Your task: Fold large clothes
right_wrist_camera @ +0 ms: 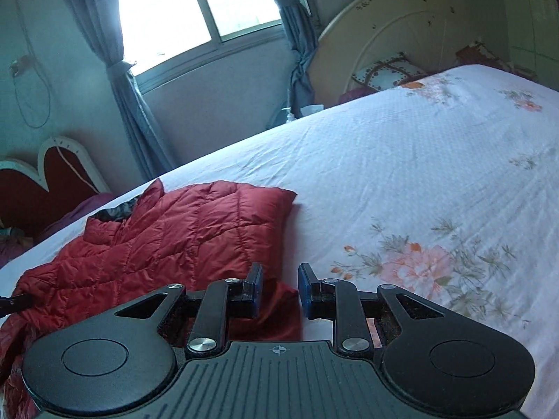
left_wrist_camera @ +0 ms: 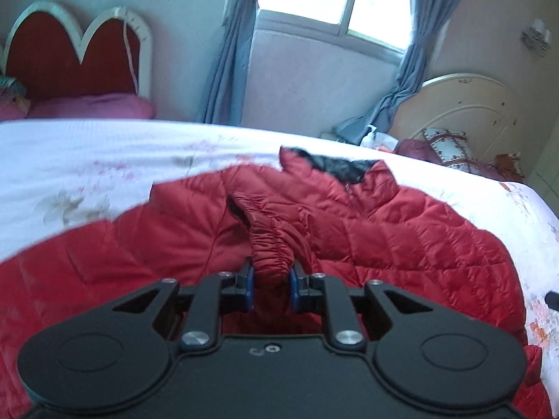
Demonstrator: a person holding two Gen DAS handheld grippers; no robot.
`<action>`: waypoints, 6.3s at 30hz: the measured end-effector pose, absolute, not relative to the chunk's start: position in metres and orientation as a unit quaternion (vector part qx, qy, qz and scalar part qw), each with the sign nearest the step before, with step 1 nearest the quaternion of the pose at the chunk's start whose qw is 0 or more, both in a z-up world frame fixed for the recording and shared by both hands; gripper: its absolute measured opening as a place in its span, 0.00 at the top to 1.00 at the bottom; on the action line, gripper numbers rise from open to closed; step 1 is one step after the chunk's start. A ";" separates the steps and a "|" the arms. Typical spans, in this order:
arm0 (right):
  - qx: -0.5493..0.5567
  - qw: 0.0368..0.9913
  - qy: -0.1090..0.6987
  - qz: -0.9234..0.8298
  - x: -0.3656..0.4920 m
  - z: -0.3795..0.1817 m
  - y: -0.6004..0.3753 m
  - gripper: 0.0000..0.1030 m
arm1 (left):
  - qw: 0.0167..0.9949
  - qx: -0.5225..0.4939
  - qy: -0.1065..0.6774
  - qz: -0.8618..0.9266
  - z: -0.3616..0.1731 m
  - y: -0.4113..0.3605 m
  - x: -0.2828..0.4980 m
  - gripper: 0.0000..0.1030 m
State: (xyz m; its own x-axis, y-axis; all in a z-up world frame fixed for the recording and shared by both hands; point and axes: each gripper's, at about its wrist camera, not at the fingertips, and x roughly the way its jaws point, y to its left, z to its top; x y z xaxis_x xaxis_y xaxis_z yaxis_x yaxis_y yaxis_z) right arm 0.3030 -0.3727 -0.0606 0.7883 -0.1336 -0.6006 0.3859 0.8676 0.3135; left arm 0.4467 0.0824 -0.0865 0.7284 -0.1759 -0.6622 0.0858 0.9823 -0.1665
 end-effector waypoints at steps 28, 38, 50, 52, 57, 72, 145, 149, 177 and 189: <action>0.114 0.905 0.394 -0.117 0.426 -0.112 -0.395 0.95 | 0.918 0.035 0.381 -0.105 -0.127 0.039 0.479 0.45; 0.141 0.933 0.307 -0.125 0.332 -0.071 -0.362 0.23 | 0.945 -0.054 0.323 -0.002 -0.095 0.111 0.379 0.17; 0.151 0.919 0.357 -0.072 0.308 -0.080 -0.322 0.51 | 0.913 -0.170 0.324 0.179 -0.090 0.245 0.243 0.22; 0.145 0.921 0.359 -0.049 0.315 -0.076 -0.309 0.51 | 0.905 -0.208 0.308 0.207 -0.088 0.263 0.221 0.23; 0.138 0.925 0.353 -0.009 0.330 -0.065 -0.278 0.51 | 0.866 -0.338 0.256 0.264 -0.093 0.317 0.188 0.27; 0.186 0.916 0.351 -0.058 0.361 -0.052 -0.279 0.50 | 0.810 -0.497 0.099 0.296 -0.119 0.412 0.191 0.90; 0.194 0.925 0.324 -0.030 0.365 -0.057 -0.348 0.92 | 0.943 -0.042 0.325 -0.056 -0.103 0.134 0.465 0.69; 0.193 0.902 0.383 -0.038 0.382 -0.093 -0.347 0.92 | 0.938 -0.023 0.340 -0.059 -0.116 0.129 0.470 0.67; 0.036 0.914 0.395 -0.081 0.396 -0.087 -0.279 0.57 | 0.924 0.066 0.358 -0.115 -0.100 0.078 0.456 0.31; 0.052 0.917 0.391 -0.061 0.450 -0.102 -0.307 0.57 | 0.928 0.031 0.361 -0.083 -0.108 0.121 0.530 0.15</action>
